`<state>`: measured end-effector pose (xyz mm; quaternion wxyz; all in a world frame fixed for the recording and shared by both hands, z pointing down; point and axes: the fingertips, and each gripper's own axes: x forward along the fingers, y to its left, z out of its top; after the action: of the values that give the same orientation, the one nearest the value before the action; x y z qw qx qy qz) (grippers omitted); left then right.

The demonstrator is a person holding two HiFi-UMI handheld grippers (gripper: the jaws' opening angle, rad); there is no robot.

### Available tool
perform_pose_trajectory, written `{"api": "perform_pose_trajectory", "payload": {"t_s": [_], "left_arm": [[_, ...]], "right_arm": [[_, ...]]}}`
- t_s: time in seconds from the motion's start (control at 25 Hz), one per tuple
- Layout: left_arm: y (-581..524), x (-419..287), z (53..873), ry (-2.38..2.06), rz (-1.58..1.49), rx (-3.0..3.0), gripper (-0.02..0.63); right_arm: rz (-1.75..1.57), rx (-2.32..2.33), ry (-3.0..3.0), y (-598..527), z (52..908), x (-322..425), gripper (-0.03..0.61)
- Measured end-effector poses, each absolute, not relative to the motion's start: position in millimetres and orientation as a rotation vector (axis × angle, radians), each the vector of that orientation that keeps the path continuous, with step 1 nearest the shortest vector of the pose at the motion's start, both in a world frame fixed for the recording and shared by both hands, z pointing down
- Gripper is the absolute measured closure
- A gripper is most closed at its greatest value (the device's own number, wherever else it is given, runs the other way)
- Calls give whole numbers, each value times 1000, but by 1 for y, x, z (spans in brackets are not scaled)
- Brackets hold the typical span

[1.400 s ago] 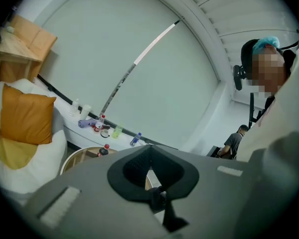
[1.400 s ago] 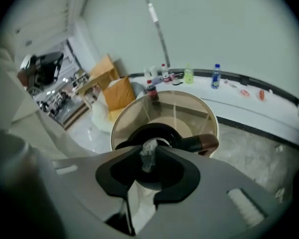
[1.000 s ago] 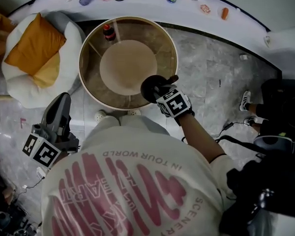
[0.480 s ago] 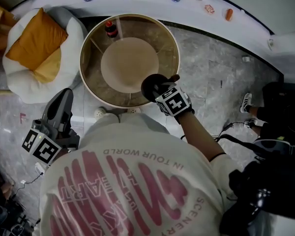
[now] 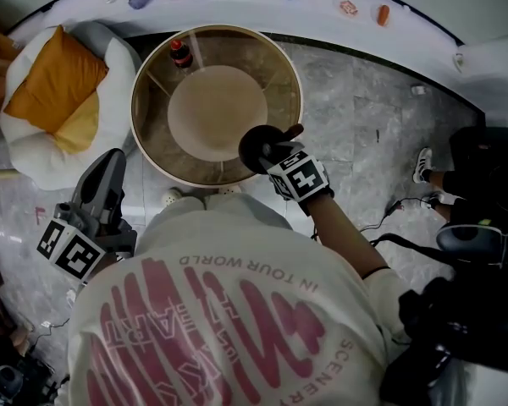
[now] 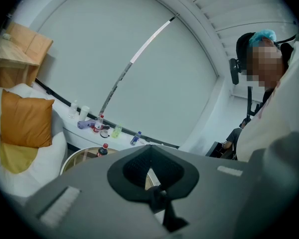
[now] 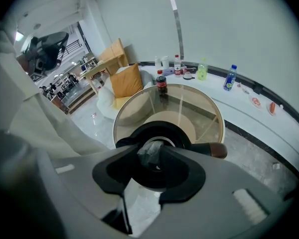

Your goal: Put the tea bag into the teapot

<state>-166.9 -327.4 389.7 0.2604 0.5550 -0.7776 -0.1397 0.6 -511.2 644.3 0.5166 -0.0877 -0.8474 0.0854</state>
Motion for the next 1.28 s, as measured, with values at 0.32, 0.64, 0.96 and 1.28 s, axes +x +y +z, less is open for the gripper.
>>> {"api": "perform_pose_trajectory", "payload": {"t_s": [0.32, 0.64, 0.96, 1.28], "left_arm": [[-327, -163, 393, -2080, -382, 1533, 603], [-322, -163, 392, -2084, -388, 1532, 603], [-316, -165, 394, -2097, -403, 1494, 603], [-303, -165, 398, -2124, -431, 1473, 603]], "right_arm": [[184, -152, -2045, -513, 641, 6, 437], [204, -111, -2036, -515, 644, 8, 499], [167, -121, -2013, -520, 650, 6, 486], [150, -126, -2007, -521, 652, 0, 453]]}}
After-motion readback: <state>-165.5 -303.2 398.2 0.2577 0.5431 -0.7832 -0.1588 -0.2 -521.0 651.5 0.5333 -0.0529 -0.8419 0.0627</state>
